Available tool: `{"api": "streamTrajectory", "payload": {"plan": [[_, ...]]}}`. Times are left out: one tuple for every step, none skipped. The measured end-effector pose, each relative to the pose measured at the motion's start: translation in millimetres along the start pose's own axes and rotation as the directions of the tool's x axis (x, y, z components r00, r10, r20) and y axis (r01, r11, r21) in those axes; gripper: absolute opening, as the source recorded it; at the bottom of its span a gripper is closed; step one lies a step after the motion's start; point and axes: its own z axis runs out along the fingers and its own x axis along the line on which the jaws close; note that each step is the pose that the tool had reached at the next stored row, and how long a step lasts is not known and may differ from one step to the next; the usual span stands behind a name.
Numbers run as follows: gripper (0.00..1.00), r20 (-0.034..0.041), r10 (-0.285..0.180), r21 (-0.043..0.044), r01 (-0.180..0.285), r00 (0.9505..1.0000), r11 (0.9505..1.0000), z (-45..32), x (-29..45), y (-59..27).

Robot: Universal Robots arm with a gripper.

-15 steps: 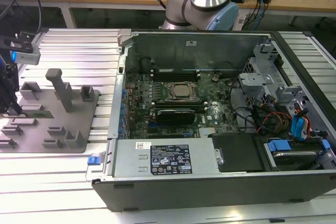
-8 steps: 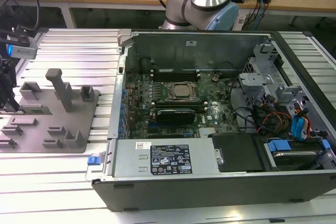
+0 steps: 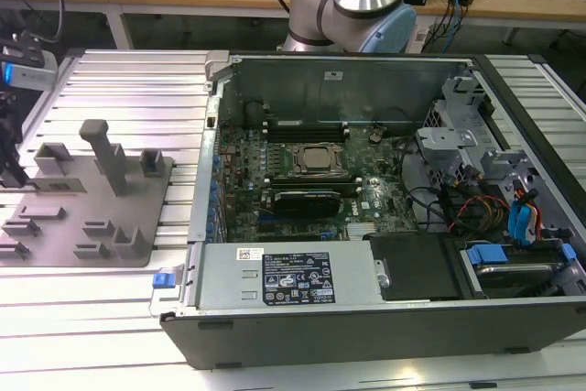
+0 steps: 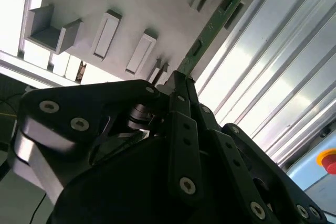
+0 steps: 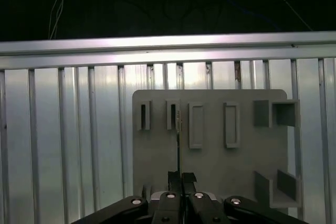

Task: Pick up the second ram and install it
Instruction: 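Pick up the second ram and move it above second insertion slot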

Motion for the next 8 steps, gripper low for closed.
{"api": "streamTrajectory", "payload": {"plan": [[0.09, 0.0, 0.0, 0.0003, 0.0, 1.0, 1.0, -1.1, 0.0, 0.0], [0.09, 0.0, 0.0, 0.0007, 0.0, 1.0, 1.0, -3.1, 0.0, 0.1], [0.09, 0.0001, 0.0, 0.001, 0.0, 1.0, 1.0, -4.4, -0.1, 0.1], [0.09, 0.0001, 0.0, 0.0019, 0.0, 1.0, 1.0, -8.9, -0.1, 0.2], [0.09, 0.0002, 0.0, 0.003, 0.0, 1.0, 1.0, -12.7, -0.2, 0.3], [0.09, 0.0001, 0.0, 0.0036, 0.0, 1.0, 1.0, -15.3, -0.2, 0.4], [0.09, 0.0003, 0.0, 0.0047, 0.0, 1.0, 1.0, -17.5, -0.3, 0.4], [0.09, 0.0004, 0.0, 0.0058, 0.0, 1.0, 1.0, -18.7, -0.3, 0.5]]}}
